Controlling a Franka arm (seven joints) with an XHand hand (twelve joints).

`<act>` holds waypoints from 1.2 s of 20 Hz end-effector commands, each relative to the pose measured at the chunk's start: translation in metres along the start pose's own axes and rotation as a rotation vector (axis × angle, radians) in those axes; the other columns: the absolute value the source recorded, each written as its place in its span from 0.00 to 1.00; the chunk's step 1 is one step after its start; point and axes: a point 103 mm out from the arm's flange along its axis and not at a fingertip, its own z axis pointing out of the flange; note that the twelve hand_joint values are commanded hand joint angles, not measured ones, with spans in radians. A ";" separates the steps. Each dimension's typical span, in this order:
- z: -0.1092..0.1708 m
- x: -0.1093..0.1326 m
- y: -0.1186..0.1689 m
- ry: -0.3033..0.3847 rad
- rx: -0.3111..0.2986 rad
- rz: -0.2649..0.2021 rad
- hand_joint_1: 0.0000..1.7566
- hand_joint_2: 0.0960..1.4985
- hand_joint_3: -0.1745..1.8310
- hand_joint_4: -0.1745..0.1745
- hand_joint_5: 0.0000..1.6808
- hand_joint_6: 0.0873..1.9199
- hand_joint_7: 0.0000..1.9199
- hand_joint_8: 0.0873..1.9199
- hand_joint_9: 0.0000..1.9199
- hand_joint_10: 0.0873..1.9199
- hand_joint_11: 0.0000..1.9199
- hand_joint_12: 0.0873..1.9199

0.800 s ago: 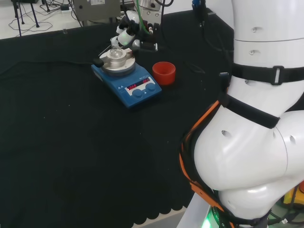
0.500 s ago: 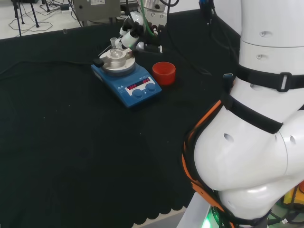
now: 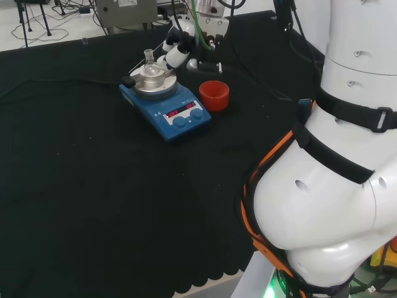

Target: Turn on the heater.

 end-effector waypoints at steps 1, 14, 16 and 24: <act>0.013 -0.005 -0.029 -0.086 0.147 0.011 0.55 0.35 0.44 0.41 0.23 0.12 0.39 0.32 0.47 0.27 0.34 0.65; 0.036 -0.009 -0.069 -0.156 0.304 0.049 0.59 0.35 0.47 0.40 0.23 0.00 0.63 0.34 0.63 0.22 0.45 0.61; 0.042 -0.012 -0.072 -0.165 0.350 0.064 0.60 0.35 0.47 0.40 0.22 0.00 0.67 0.34 0.66 0.22 0.47 0.60; 0.057 -0.023 -0.077 -0.204 0.443 0.123 0.64 0.39 0.45 0.31 0.17 0.00 0.79 0.61 0.88 0.36 0.93 0.40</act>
